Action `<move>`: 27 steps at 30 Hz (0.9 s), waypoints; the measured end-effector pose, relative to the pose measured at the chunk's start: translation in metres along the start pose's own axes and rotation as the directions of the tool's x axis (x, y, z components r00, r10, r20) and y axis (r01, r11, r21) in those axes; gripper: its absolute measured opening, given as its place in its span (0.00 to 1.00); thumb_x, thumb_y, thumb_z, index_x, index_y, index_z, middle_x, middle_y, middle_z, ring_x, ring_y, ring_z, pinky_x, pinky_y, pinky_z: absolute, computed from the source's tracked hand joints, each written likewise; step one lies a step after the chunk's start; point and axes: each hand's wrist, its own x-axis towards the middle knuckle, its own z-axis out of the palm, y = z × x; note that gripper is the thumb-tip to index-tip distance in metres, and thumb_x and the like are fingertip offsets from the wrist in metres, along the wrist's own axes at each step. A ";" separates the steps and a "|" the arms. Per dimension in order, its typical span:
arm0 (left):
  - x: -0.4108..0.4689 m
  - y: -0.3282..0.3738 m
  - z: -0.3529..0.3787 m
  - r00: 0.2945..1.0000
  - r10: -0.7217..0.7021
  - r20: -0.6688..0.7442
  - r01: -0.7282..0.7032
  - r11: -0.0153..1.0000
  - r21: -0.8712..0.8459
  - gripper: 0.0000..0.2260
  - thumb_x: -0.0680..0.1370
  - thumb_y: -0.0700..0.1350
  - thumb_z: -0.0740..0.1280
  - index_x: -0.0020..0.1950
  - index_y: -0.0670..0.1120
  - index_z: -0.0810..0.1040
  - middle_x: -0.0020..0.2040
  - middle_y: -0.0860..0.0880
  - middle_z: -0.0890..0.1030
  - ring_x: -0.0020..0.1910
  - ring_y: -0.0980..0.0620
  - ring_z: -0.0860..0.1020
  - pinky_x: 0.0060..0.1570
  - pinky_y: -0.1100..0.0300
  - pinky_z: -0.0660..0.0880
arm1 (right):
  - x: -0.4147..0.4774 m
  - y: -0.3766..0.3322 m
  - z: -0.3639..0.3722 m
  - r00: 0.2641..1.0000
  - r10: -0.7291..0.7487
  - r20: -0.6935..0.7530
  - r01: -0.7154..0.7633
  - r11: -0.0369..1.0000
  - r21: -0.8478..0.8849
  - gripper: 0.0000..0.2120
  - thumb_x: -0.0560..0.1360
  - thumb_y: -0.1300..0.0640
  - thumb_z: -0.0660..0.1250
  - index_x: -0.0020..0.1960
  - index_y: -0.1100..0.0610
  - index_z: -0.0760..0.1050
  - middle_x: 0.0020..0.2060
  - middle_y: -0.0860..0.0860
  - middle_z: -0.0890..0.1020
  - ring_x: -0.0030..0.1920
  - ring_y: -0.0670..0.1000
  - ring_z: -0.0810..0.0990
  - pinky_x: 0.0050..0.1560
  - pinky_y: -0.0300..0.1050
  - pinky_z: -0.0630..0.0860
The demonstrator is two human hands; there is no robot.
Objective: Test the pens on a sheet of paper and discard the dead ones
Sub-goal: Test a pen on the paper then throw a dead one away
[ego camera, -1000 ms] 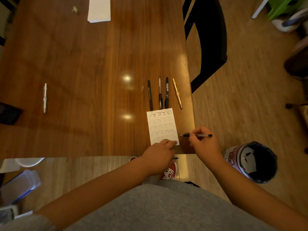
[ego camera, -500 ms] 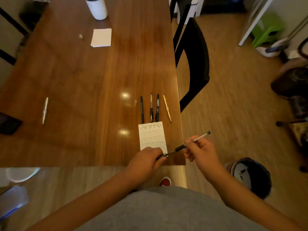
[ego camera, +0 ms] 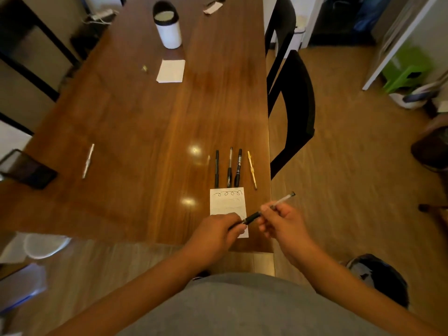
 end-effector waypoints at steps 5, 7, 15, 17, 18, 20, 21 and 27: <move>0.008 -0.003 -0.024 0.988 -0.117 0.096 0.145 0.916 -0.374 0.09 0.81 0.50 0.62 0.45 0.55 0.80 0.43 0.59 0.84 0.45 0.60 0.81 0.46 0.60 0.77 | 0.020 -0.014 0.015 0.998 0.002 0.070 -0.004 1.000 0.024 0.08 0.81 0.57 0.62 0.50 0.59 0.78 0.32 0.49 0.81 0.33 0.46 0.79 0.35 0.39 0.76; 0.015 -0.007 -0.033 0.980 -0.136 0.147 0.191 0.848 -0.494 0.10 0.82 0.48 0.61 0.46 0.50 0.81 0.44 0.53 0.85 0.45 0.55 0.83 0.47 0.59 0.78 | 0.030 -0.017 0.020 0.996 0.007 0.089 -0.011 0.999 0.043 0.09 0.81 0.56 0.61 0.50 0.60 0.77 0.32 0.50 0.81 0.33 0.46 0.78 0.35 0.39 0.76; 0.062 -0.038 -0.046 0.946 -0.227 0.230 0.295 0.897 -0.330 0.10 0.80 0.57 0.61 0.51 0.54 0.79 0.46 0.55 0.82 0.46 0.57 0.79 0.45 0.58 0.77 | 0.094 -0.018 0.025 0.989 0.125 -0.080 -0.133 0.986 -0.100 0.14 0.81 0.49 0.60 0.47 0.59 0.77 0.34 0.51 0.80 0.34 0.49 0.78 0.35 0.42 0.75; 0.071 -0.055 -0.051 0.951 -0.262 0.161 0.289 0.942 -0.172 0.11 0.79 0.58 0.63 0.56 0.55 0.76 0.54 0.55 0.79 0.52 0.57 0.77 0.48 0.58 0.79 | 0.119 -0.020 0.015 0.977 0.124 -0.171 -0.160 0.963 -0.217 0.14 0.81 0.49 0.60 0.47 0.58 0.76 0.39 0.56 0.81 0.37 0.52 0.79 0.38 0.46 0.77; 0.076 -0.065 -0.054 0.952 -0.279 0.123 0.289 0.955 -0.073 0.12 0.79 0.58 0.63 0.59 0.55 0.75 0.57 0.55 0.77 0.54 0.57 0.76 0.51 0.58 0.79 | 0.132 -0.020 0.009 0.974 0.103 -0.203 -0.162 0.939 -0.303 0.13 0.81 0.49 0.61 0.47 0.56 0.77 0.40 0.57 0.82 0.39 0.53 0.80 0.40 0.48 0.78; 0.084 -0.087 -0.060 0.960 -0.276 0.055 0.266 0.953 0.145 0.15 0.78 0.58 0.63 0.63 0.55 0.73 0.61 0.55 0.75 0.59 0.57 0.72 0.58 0.57 0.75 | 0.157 -0.020 -0.003 0.970 0.045 -0.240 -0.153 0.877 -0.456 0.09 0.80 0.49 0.64 0.47 0.54 0.77 0.40 0.55 0.82 0.40 0.53 0.82 0.42 0.50 0.80; 0.087 -0.098 -0.063 0.964 -0.262 0.035 0.247 0.942 0.228 0.16 0.78 0.58 0.63 0.65 0.55 0.72 0.63 0.55 0.73 0.62 0.56 0.70 0.61 0.56 0.73 | 0.168 -0.019 -0.008 0.966 0.023 -0.256 -0.156 0.844 -0.513 0.08 0.79 0.49 0.65 0.47 0.53 0.77 0.40 0.53 0.82 0.40 0.52 0.82 0.42 0.49 0.80; 0.096 -0.148 -0.072 0.980 -0.200 0.009 0.178 0.892 0.417 0.21 0.78 0.58 0.63 0.69 0.53 0.70 0.72 0.52 0.67 0.71 0.52 0.64 0.70 0.52 0.65 | 0.218 -0.004 -0.009 0.956 -0.010 -0.294 -0.202 0.704 -0.681 0.08 0.74 0.47 0.71 0.42 0.50 0.77 0.35 0.49 0.81 0.35 0.46 0.81 0.33 0.42 0.78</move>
